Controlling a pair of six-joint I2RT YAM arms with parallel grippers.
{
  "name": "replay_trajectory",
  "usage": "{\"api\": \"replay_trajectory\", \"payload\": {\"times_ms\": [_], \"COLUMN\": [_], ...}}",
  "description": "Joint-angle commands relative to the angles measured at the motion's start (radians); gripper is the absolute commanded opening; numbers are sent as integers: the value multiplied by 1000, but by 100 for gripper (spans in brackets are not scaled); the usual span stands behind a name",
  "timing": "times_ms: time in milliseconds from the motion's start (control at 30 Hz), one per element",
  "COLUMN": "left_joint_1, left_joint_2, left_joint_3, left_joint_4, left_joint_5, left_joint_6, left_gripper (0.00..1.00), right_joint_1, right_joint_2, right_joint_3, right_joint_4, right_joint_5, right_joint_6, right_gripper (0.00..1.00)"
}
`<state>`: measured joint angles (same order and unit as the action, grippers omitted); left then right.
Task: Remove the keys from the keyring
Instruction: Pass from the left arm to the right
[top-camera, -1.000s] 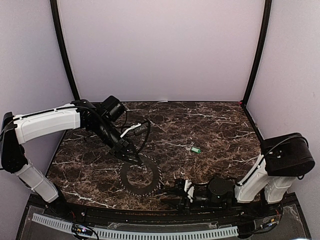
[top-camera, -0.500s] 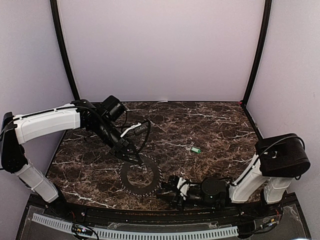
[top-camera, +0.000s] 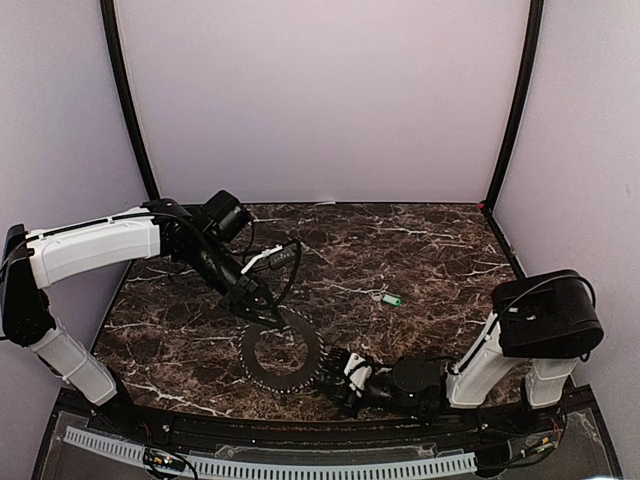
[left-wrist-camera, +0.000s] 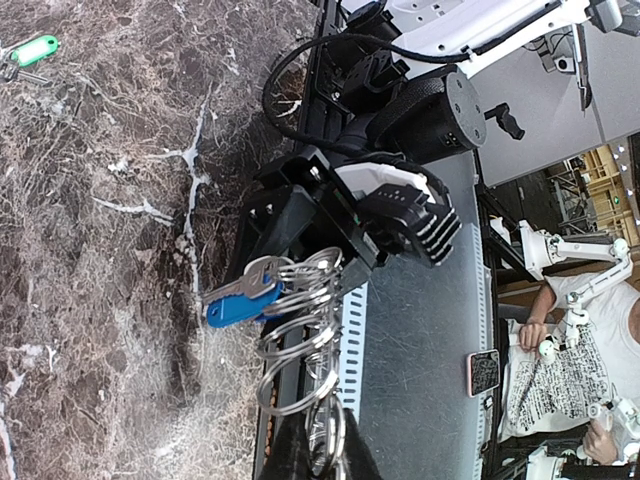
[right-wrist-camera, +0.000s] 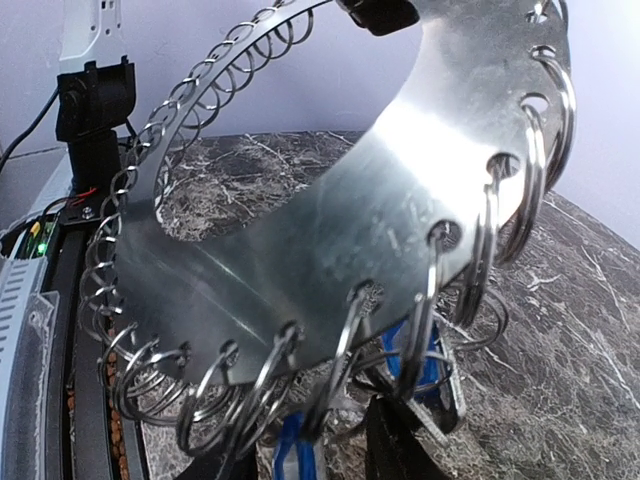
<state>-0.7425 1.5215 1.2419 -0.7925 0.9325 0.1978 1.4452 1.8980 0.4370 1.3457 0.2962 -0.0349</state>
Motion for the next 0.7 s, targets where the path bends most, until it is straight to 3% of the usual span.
{"api": "replay_trajectory", "payload": {"times_ms": [0,100,300,667], "left_joint_1": [5,5,13,32], "left_joint_2": [-45,-50,-84,-174], "left_joint_3": [19,14,-40,-375], "left_joint_4": [12,17,91,550], "left_joint_5": [50,47,16,49], "left_joint_6": [-7,-11,-46,-261], "left_gripper": [0,0,0,0], "right_joint_1": [-8,-12,-12,-9], "right_joint_2": [35,39,-24,-260], "right_joint_3": [37,33,-29,-101], "right_joint_4": [98,124,74,-167], "right_joint_5": [37,66,122,120], "right_joint_6": [-35,-34,0,37], "right_gripper": [34,27,0,0]}}
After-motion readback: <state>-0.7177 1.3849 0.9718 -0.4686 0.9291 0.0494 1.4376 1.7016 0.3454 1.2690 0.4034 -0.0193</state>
